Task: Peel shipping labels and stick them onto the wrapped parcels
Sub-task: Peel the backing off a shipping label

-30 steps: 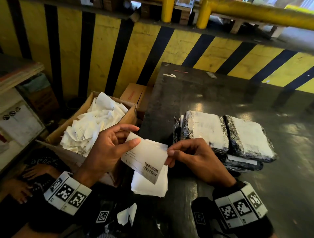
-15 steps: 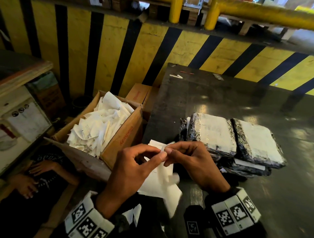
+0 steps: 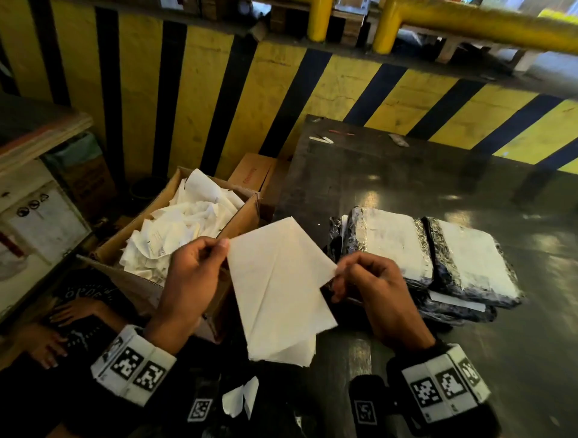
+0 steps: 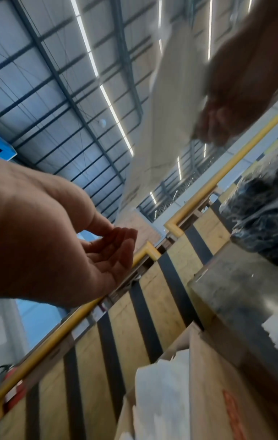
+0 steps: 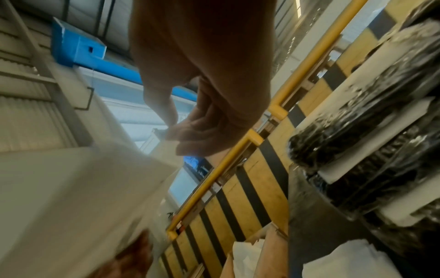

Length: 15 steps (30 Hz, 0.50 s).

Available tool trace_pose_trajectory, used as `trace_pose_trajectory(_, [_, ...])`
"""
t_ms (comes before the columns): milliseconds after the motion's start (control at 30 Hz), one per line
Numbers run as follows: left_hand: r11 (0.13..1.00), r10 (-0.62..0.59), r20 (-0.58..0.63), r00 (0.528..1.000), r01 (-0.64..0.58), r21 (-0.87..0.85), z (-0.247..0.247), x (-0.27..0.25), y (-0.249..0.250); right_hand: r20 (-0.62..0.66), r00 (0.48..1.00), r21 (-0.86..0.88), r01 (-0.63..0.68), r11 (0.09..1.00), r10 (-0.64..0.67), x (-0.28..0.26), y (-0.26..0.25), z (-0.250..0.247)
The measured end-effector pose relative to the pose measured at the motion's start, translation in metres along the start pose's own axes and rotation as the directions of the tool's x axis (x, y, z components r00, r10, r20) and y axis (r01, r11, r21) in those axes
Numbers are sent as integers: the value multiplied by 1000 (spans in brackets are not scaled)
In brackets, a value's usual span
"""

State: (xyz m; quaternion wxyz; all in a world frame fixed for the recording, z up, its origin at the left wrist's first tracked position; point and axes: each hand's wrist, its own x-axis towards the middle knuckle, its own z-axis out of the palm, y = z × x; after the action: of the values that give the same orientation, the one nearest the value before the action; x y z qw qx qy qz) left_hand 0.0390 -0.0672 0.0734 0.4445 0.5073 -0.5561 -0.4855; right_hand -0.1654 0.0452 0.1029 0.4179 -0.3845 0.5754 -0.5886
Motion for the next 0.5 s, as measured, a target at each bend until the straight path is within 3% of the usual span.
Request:
trace_pose_trajectory(200, [995, -95, -88, 992, 93, -31, -20, 31, -21, -113, 993, 119, 32, 992, -18, 1, -10, -25])
trace_pose_trajectory(500, [973, -214, -282, 935, 178, -150, -35, 56, -47, -317, 939, 354, 250, 901, -136, 6, -22, -43])
